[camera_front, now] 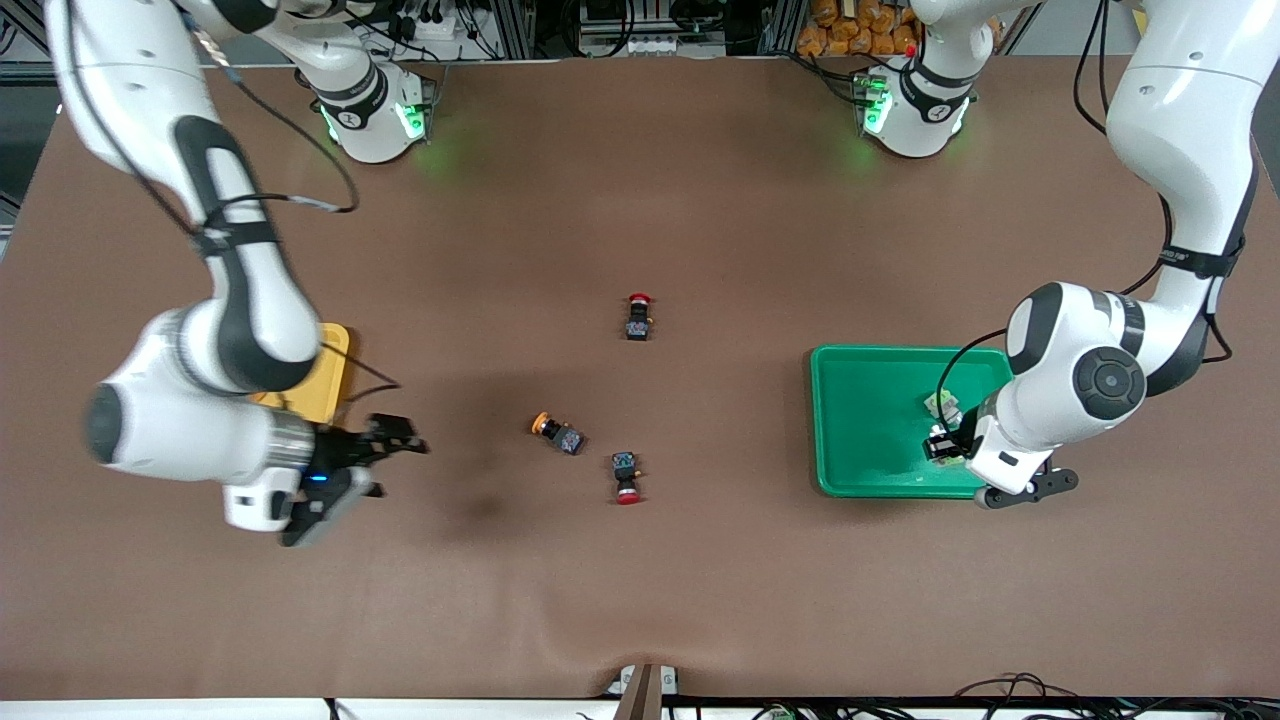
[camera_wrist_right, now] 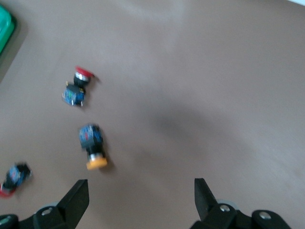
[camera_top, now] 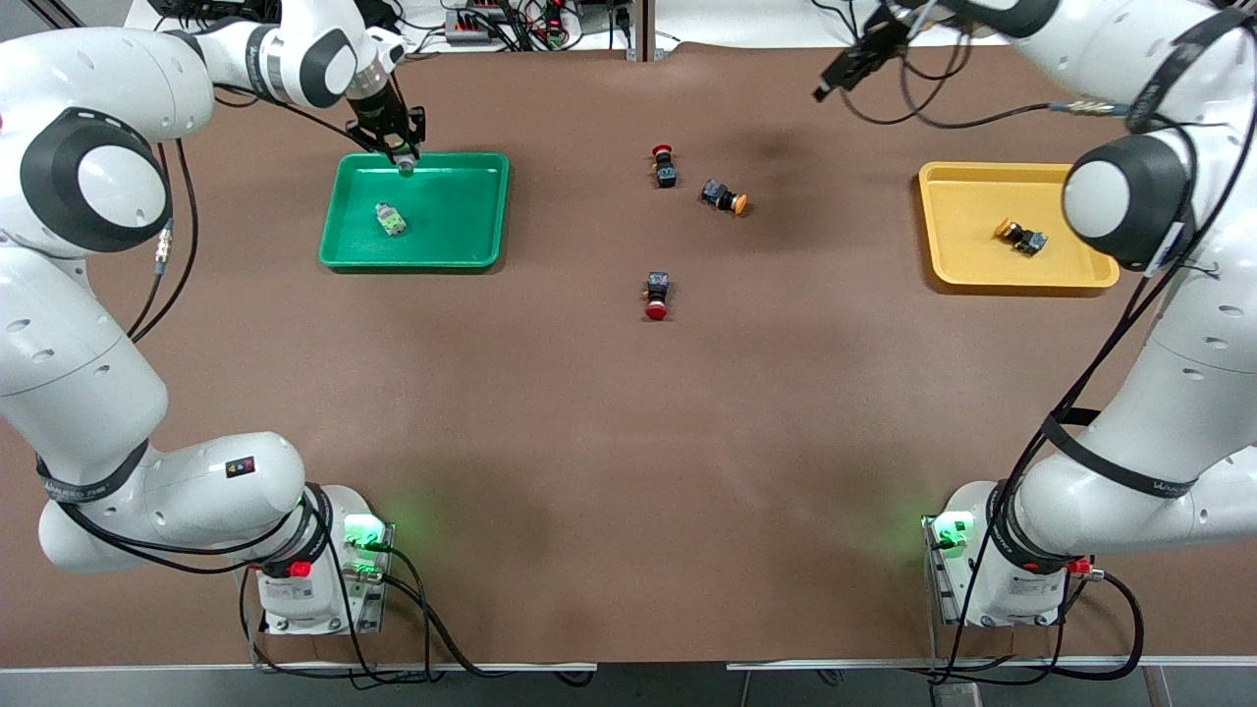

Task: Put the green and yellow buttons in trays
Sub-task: 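Move the right gripper back to the second yellow-capped button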

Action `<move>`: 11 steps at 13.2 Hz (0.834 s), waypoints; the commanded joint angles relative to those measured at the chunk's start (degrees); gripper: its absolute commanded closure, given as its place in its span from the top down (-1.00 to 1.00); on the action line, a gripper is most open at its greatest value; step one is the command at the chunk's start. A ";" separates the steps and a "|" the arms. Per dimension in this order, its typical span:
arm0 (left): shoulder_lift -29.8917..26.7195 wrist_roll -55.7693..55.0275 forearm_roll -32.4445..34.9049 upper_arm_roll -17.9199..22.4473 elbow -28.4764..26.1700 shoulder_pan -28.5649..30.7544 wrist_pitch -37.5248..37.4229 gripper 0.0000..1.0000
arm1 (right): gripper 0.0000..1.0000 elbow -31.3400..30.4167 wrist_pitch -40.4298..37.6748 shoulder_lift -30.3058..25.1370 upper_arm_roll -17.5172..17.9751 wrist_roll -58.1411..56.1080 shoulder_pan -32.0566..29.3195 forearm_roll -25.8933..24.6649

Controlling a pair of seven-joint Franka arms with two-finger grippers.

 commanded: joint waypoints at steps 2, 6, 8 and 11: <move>1.14 -0.98 1.29 -0.41 -1.02 0.16 1.99 -1.00 | 1.00 2.99 7.15 5.28 -0.64 3.23 6.41 0.49; 1.23 -1.16 1.29 -0.50 -1.54 -0.36 1.99 -1.00 | 1.00 2.55 8.48 7.22 -0.56 4.63 7.75 1.45; 1.32 -1.16 1.38 -0.50 -2.16 -0.45 1.99 -1.00 | 1.00 1.24 8.49 7.23 -0.56 3.84 7.49 2.33; 1.32 -1.16 1.38 -0.94 -2.69 -0.80 1.99 -1.00 | 1.00 -3.32 11.10 6.88 -0.56 2.61 7.84 2.51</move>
